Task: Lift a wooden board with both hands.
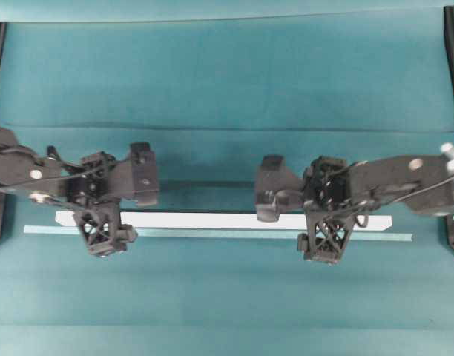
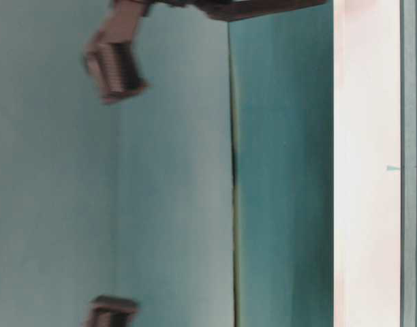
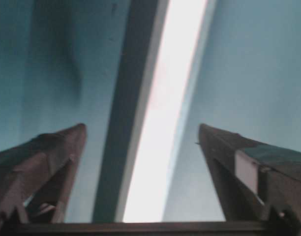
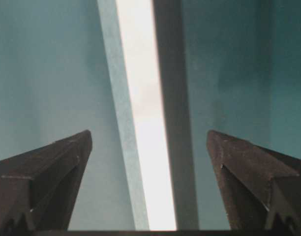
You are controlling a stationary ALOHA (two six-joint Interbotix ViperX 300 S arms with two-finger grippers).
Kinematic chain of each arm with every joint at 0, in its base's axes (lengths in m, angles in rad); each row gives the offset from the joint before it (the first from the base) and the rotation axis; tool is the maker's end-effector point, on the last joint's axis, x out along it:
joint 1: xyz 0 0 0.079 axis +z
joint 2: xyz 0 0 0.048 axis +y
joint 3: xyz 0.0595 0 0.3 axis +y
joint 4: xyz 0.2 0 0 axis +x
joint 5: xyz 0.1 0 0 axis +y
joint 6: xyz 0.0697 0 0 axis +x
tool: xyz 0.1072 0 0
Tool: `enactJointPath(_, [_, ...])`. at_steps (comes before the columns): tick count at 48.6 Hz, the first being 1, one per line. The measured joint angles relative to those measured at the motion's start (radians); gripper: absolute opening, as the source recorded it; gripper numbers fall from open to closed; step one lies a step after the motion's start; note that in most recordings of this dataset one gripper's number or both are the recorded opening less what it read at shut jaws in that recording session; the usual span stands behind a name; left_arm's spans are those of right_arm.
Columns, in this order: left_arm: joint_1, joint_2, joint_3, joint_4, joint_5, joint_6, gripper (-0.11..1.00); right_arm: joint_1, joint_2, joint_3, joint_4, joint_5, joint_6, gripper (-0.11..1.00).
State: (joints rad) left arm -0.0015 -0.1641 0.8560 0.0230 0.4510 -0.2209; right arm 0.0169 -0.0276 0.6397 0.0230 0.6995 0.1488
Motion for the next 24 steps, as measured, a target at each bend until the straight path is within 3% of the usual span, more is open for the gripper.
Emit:
enactJointPath(14, [0.0, -0.218, 0.002, 0.0, 0.014, -0.005, 0.99, -0.021, -0.183, 0.005, -0.005, -0.023, 0.0, 0.94])
enactJointPath(24, [0.026, -0.405, 0.009, 0.0, -0.011, -0.002, 0.99, -0.038, -0.316, 0.06, -0.006, -0.092, 0.0, 0.94])
